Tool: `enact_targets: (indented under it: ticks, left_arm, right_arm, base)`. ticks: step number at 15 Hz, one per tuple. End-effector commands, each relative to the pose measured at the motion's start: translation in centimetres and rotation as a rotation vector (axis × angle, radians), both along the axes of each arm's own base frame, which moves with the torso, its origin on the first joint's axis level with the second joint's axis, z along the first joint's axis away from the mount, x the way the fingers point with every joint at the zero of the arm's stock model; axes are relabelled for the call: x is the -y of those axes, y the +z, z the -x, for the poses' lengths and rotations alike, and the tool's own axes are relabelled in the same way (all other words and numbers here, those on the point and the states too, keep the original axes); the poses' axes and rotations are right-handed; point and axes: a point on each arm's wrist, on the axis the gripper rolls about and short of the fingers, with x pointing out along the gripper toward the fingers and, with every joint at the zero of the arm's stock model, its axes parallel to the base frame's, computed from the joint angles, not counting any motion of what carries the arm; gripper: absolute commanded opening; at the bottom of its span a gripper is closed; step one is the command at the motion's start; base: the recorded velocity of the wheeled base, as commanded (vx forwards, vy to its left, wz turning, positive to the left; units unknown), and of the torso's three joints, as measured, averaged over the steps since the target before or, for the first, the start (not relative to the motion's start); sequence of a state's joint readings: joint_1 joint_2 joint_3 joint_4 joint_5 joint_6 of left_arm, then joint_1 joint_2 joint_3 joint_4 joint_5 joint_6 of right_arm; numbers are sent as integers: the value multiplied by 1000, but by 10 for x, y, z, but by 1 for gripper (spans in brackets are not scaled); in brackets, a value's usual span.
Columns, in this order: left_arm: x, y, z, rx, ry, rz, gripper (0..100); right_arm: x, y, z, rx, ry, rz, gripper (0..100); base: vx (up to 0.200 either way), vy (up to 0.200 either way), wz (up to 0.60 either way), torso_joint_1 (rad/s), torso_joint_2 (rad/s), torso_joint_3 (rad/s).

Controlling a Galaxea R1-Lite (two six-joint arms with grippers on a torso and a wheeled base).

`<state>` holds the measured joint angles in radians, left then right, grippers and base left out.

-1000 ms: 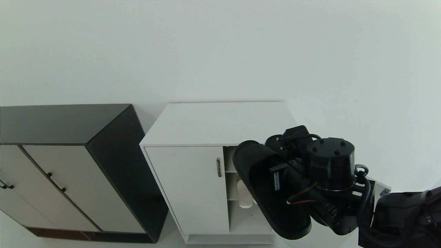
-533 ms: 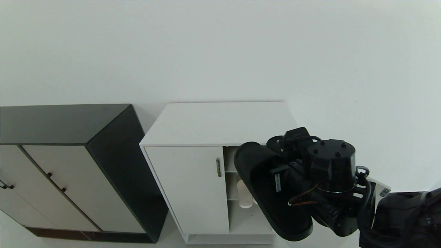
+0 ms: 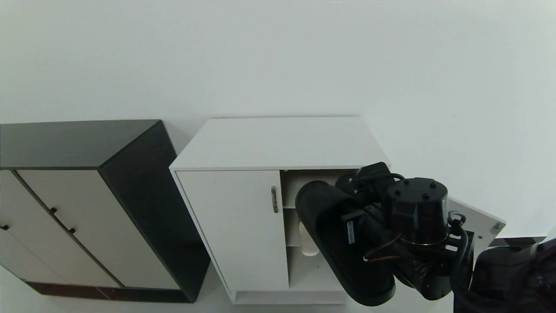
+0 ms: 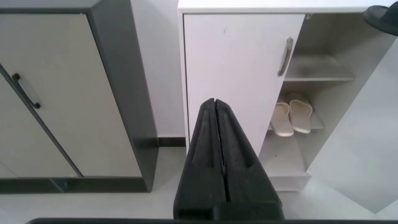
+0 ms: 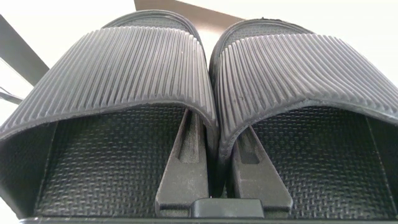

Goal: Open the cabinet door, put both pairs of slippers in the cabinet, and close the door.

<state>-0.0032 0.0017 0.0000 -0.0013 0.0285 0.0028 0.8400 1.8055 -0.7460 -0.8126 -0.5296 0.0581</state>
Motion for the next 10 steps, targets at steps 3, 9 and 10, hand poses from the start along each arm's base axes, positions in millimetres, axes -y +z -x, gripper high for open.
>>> enact_targets:
  ticks: [3,9,10]
  left_arm:
    - [0,0,0,0,1,1,0]
    - [0,0,0,0,1,0,0]
    - [0,0,0,0,1,0,0]
  right_arm:
    - [-1,-3,0,-5,2,5,0]
    - [-1,-4,0,-7,1,8,0]
    - [-1,-4,0,-8,2,9,0]
  base:
    - [0,0,0,-235,543,312]
    - [0,0,0,-216,539,318]
    - [0,0,0,-183,505,315]
